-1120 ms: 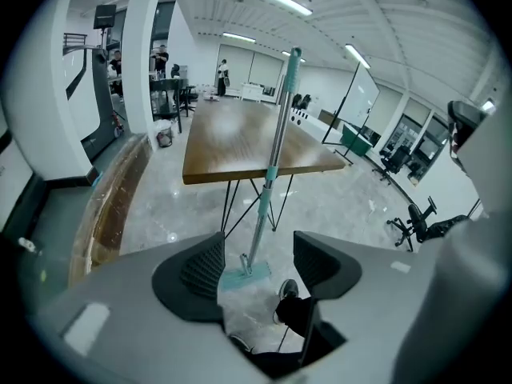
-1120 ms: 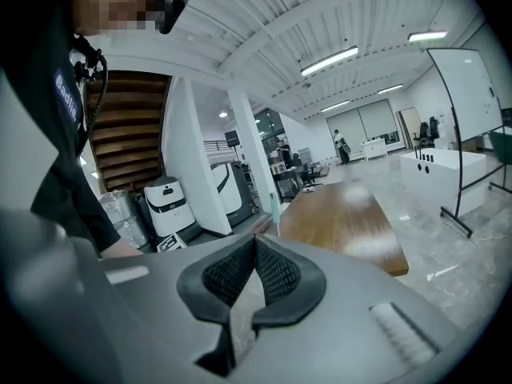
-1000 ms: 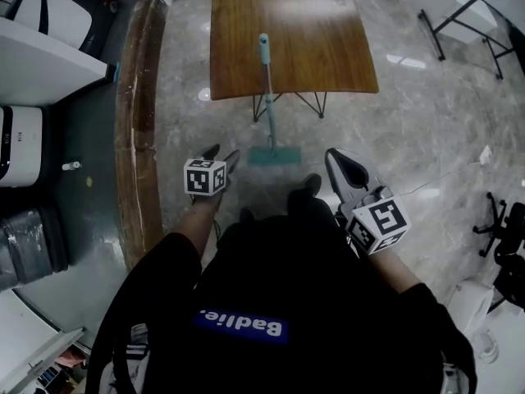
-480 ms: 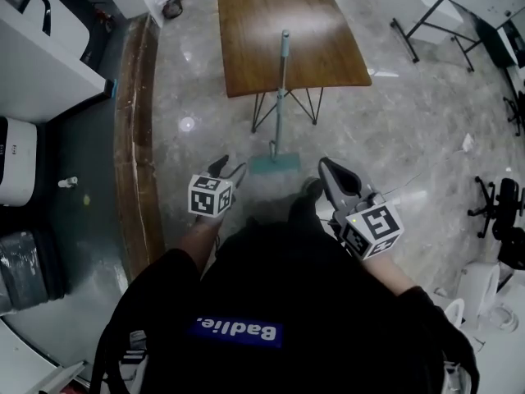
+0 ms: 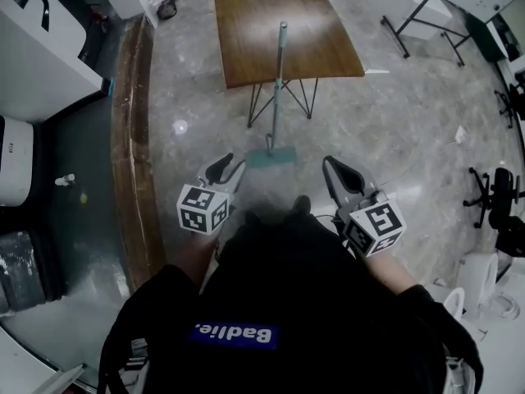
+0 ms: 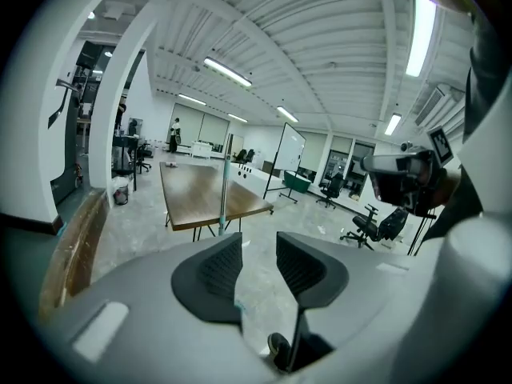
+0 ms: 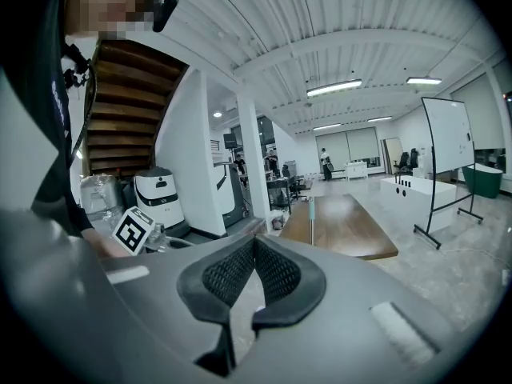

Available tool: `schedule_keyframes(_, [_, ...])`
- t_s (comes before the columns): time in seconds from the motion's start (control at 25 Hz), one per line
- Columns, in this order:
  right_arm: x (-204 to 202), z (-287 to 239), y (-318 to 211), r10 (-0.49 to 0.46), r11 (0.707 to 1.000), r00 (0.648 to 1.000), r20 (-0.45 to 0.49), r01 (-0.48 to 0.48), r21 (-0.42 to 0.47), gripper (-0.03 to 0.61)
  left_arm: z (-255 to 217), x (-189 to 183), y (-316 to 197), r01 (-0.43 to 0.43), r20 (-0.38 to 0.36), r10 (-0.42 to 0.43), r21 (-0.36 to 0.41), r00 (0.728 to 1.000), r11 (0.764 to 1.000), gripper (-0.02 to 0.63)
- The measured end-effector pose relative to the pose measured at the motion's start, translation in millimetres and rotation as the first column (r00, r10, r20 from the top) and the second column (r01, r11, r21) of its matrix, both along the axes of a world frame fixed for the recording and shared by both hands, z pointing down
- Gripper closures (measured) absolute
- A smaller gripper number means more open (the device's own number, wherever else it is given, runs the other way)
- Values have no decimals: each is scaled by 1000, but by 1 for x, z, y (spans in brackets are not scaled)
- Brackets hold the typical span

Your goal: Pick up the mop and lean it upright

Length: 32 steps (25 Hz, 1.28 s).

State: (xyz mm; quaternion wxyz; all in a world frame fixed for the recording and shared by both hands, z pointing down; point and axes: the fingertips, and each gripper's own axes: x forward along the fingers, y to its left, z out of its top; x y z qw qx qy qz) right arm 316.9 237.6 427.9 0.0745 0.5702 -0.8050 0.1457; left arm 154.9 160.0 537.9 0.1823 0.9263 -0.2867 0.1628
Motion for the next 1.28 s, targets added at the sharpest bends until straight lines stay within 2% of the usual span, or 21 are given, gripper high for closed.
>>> schedule_keyframes(0.2, [-1, -5, 3, -44, 999, 999, 14, 44, 26, 572, -44, 12, 15, -4, -60, 8, 71, 998, 997, 505])
schedule_keyframes(0.44, [21, -7, 12, -109, 993, 993, 42, 107, 41, 574, -65, 39, 29, 17, -43, -13, 108, 999, 994, 520])
schedule_keyframes(0.68, [65, -8, 22, -166, 986, 983, 83, 162, 47, 574, -83, 90, 53, 45, -51, -39, 115, 998, 992, 577])
schedule_keyframes(0.92, [93, -4, 28, -246, 969, 963, 114, 239, 65, 574, -112, 139, 73, 41, -59, -33, 150, 998, 988, 594])
schedule_keyframes(1.12, [103, -2, 35, -313, 950, 936, 159, 305, 75, 574, -138, 174, 88, -3, -81, 18, 177, 997, 984, 594])
schedule_keyframes(1.28, [95, -16, 40, -352, 935, 924, 150, 338, 110, 574, -151, 189, 98, -53, -100, 74, 199, 992, 979, 594])
